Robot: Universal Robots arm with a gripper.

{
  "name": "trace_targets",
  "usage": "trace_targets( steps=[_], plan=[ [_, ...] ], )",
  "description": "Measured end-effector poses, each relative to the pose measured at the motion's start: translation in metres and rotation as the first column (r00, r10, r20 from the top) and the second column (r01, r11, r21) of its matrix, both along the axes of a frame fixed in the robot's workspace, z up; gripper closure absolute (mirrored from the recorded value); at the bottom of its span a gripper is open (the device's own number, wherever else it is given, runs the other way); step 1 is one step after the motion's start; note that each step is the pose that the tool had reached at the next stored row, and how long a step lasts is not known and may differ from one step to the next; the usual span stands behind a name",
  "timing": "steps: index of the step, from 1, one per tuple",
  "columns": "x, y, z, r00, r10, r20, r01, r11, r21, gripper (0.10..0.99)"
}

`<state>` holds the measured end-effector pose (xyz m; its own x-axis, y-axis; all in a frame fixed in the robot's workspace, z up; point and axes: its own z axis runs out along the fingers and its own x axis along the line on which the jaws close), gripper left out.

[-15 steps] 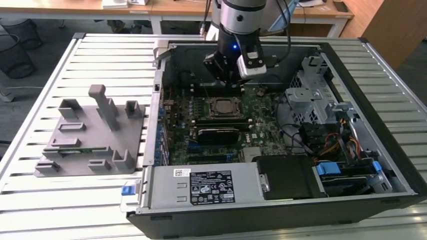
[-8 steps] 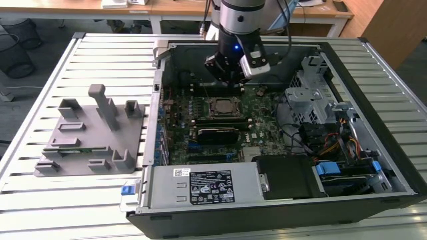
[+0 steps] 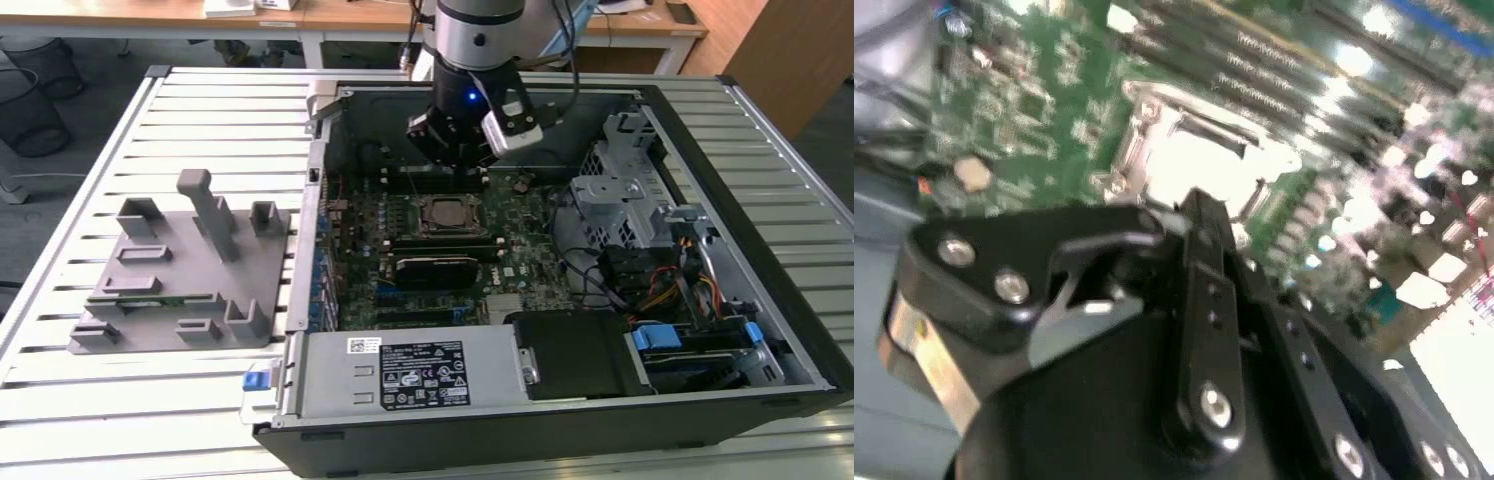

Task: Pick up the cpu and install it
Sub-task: 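Install the first cpu locking lever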

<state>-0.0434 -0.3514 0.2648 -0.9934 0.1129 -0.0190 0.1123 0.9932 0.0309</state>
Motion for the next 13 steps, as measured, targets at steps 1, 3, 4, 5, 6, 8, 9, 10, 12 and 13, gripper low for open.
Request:
trace_targets(
  steps=[1,3,4,5,6,8,9,10,12,13],
  plan=[
    [-0.0045,0.0000,-0.0001,1.0000,0.000,0.0007,0.000,1.0000,0.000,0.976],
    [-0.0135,0.0000,-0.0004,1.0000,0.000,0.0018,0.000,1.0000,0.000,0.976],
    [-0.0180,0.0000,-0.0006,1.0000,0.000,0.0022,0.000,1.0000,0.000,0.976],
    [-0.0225,0.0000,-0.0008,1.0000,0.000,0.0026,0.000,1.0000,0.000,0.976],
    [-0.0268,0.0000,-0.0010,1.0000,0.000,0.0029,0.000,1.0000,0.000,0.976],
    [-0.0351,0.0002,-0.0012,1.0000,0.000,0.0039,0.000,1.0000,0.000,0.976],
    [-0.0448,0.0014,-0.0015,1.0000,0.000,0.0040,0.000,1.0000,0.000,0.976],
    [-0.0474,0.0019,-0.0015,1.0000,0.000,0.0039,0.000,1.0000,0.000,0.976],
    [-0.0534,0.0031,-0.0016,1.0000,0.000,0.0038,0.000,1.0000,0.000,0.976],
    [-0.0560,0.0037,-0.0017,1.0000,0.000,0.0039,0.000,1.0000,0.000,0.976]
  ],
)
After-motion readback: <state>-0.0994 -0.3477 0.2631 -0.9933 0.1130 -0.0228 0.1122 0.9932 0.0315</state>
